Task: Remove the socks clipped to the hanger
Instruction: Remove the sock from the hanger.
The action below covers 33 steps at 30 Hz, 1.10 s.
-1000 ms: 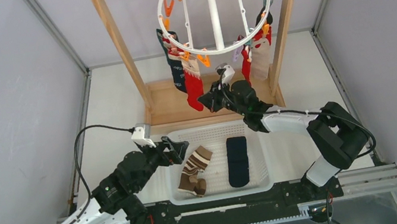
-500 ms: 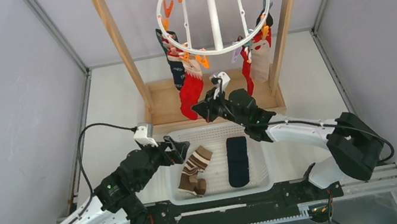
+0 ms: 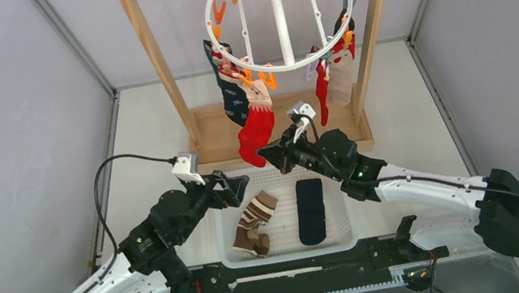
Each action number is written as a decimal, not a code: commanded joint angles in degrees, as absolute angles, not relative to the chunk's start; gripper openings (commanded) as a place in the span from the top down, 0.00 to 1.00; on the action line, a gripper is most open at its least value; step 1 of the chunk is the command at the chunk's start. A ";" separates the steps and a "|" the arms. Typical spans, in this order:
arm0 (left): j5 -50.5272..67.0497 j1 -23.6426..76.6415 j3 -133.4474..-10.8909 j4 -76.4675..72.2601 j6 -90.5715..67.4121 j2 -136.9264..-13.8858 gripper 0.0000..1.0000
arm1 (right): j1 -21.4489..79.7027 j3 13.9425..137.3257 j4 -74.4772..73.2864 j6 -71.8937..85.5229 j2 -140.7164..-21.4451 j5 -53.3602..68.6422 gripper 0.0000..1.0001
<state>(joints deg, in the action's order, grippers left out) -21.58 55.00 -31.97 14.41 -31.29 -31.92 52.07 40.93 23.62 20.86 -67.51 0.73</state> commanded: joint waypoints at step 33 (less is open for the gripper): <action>-0.82 55.02 -36.83 -10.01 -23.98 -43.43 0.00 | 57.58 33.49 12.83 21.08 -44.74 -3.44 1.00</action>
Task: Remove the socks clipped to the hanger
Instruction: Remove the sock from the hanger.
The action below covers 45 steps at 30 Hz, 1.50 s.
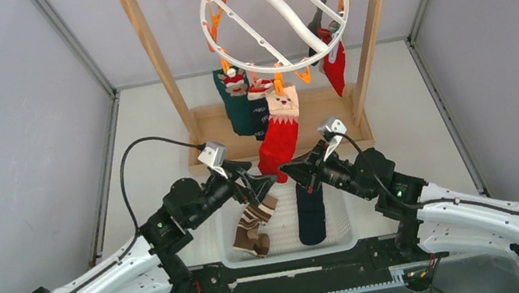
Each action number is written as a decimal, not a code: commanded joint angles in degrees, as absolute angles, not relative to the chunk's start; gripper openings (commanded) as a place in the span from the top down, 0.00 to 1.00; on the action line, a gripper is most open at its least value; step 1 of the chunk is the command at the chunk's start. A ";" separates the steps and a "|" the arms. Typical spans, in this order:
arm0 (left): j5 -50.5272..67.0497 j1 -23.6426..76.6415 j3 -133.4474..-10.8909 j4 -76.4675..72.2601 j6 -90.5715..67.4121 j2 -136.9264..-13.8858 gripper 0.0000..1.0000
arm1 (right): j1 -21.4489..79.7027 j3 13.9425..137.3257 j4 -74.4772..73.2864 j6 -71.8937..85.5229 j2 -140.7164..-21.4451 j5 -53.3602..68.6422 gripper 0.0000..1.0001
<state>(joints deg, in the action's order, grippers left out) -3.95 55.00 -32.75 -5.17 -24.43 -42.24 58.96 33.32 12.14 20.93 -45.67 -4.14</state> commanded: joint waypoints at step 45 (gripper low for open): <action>0.83 55.02 -40.52 -8.17 -24.25 -49.52 1.00 | 54.98 35.77 7.82 21.96 -43.08 -2.14 0.83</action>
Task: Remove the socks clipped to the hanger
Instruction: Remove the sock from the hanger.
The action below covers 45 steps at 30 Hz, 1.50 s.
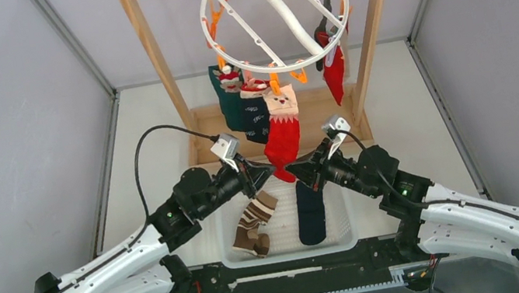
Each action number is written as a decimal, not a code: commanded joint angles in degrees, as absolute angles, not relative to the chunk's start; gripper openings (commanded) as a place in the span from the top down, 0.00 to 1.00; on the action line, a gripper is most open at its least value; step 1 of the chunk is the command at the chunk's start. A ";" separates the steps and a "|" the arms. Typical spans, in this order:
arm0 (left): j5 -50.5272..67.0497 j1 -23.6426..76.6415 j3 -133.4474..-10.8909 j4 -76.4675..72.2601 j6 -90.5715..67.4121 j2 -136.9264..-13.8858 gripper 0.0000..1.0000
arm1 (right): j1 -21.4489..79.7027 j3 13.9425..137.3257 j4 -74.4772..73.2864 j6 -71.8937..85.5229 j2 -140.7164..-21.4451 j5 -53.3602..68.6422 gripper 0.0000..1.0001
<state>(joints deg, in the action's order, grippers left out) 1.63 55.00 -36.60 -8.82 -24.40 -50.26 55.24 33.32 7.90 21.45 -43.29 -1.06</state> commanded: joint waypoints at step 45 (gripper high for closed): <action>-5.40 49.22 -52.00 11.62 -24.11 -45.32 1.00 | 35.73 49.14 17.79 15.32 -51.31 15.63 0.36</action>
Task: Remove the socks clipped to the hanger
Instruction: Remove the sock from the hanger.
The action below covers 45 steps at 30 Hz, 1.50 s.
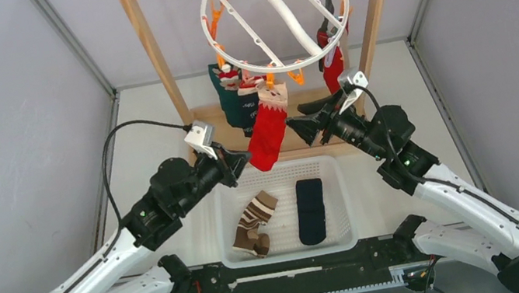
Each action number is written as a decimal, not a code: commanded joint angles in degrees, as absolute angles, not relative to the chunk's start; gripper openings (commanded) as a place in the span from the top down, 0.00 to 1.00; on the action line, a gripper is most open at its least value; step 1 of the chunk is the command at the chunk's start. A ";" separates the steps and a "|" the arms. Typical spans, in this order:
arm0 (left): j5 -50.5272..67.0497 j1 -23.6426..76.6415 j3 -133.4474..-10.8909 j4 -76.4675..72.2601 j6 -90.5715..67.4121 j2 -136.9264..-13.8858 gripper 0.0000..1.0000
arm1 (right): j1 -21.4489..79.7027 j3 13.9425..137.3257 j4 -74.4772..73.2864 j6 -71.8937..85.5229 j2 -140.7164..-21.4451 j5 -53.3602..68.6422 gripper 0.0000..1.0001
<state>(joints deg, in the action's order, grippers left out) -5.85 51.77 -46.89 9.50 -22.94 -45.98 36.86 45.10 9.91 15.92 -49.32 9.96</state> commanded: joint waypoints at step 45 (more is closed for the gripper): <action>10.99 39.69 -55.78 17.22 -25.44 -47.64 1.00 | 35.27 59.77 35.94 11.52 -75.32 16.40 0.32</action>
<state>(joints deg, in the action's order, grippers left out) 7.35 40.05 -55.20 20.23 -24.14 -48.84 34.70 56.86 32.10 12.67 -74.87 18.04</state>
